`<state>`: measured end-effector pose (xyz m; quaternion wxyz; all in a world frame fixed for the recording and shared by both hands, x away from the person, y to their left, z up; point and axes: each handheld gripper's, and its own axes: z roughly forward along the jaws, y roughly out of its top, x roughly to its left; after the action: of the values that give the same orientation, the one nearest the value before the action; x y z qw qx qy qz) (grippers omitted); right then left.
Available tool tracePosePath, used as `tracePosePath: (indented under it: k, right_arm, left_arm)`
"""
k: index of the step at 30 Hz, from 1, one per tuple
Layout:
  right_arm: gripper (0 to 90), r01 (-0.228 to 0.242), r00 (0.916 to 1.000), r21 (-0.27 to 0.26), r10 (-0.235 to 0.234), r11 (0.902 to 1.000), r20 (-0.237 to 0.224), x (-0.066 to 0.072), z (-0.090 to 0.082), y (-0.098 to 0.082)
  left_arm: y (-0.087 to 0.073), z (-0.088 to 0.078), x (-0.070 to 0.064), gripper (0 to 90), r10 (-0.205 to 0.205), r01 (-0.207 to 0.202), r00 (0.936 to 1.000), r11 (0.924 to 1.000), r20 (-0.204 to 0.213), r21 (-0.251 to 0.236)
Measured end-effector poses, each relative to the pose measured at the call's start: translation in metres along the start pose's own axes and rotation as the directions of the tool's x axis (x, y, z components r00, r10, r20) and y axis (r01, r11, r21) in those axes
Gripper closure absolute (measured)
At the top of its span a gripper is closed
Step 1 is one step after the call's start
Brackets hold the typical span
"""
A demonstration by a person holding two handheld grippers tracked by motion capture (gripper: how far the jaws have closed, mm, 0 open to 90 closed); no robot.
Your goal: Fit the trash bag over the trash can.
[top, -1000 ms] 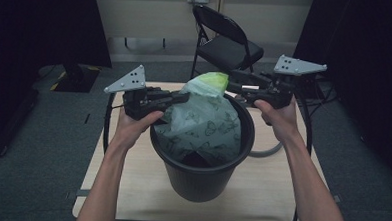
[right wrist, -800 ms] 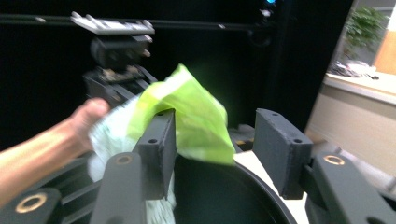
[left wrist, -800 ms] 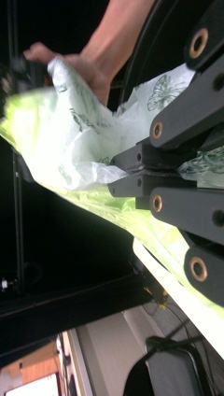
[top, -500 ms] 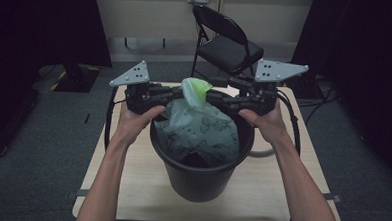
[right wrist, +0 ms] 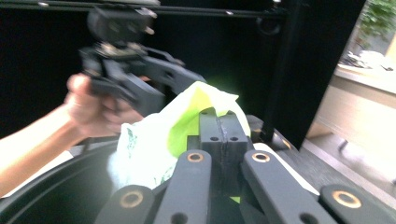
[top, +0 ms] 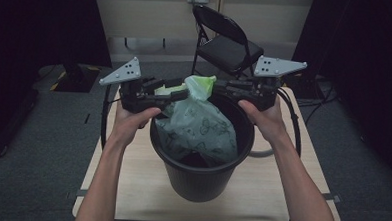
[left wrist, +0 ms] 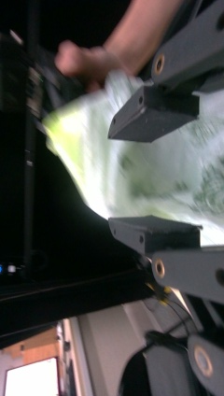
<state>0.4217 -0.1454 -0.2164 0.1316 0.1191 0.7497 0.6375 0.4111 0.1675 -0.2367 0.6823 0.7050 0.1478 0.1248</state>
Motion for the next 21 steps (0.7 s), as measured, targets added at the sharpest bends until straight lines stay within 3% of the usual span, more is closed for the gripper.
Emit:
tracePosePath:
  k: [2,7,9,12,14,17,21]
  right_arm:
    - [90.0,0.004,0.9995,0.021,-0.005,0.9998,0.033,-0.001,0.002,-0.001]
    - [90.0,0.009,0.9999,0.029,-0.009,0.9995,0.007,0.003,0.012,0.001]
    - [90.0,0.010,0.9999,0.018,-0.009,0.9998,-0.007,0.006,0.013,0.003]
    - [90.0,0.024,0.9996,0.016,-0.024,0.9996,-0.017,0.009,0.012,0.003]
    - [90.0,0.013,0.9999,0.006,-0.013,0.9999,-0.012,0.007,0.010,0.003]
    - [90.0,0.005,1.0000,-0.002,-0.005,1.0000,-0.004,0.005,0.007,0.002]
    - [90.0,-0.003,0.9992,0.002,0.003,1.0000,0.041,0.001,0.002,0.001]
  left_arm:
    - [0.004,0.003,-0.004,46.5,0.011,-0.011,0.9999,0.9999,0.004,-0.006]
    - [0.007,0.017,-0.009,38.5,0.021,-0.021,0.9997,0.9995,0.016,0.022]
    - [0.006,0.018,-0.009,46.4,0.021,-0.022,0.9995,0.9995,0.025,0.025]
    - [0.006,0.015,-0.010,77.3,0.048,-0.049,0.9979,0.9987,0.043,0.012]
    - [0.005,0.013,-0.009,90.0,0.055,-0.055,0.9970,0.9984,0.055,0.009]
    - [0.005,0.009,-0.009,90.0,0.061,-0.062,0.9963,0.9981,0.060,0.009]
    - [0.002,0.003,-0.008,90.0,0.059,-0.059,0.9967,0.9982,0.056,0.004]
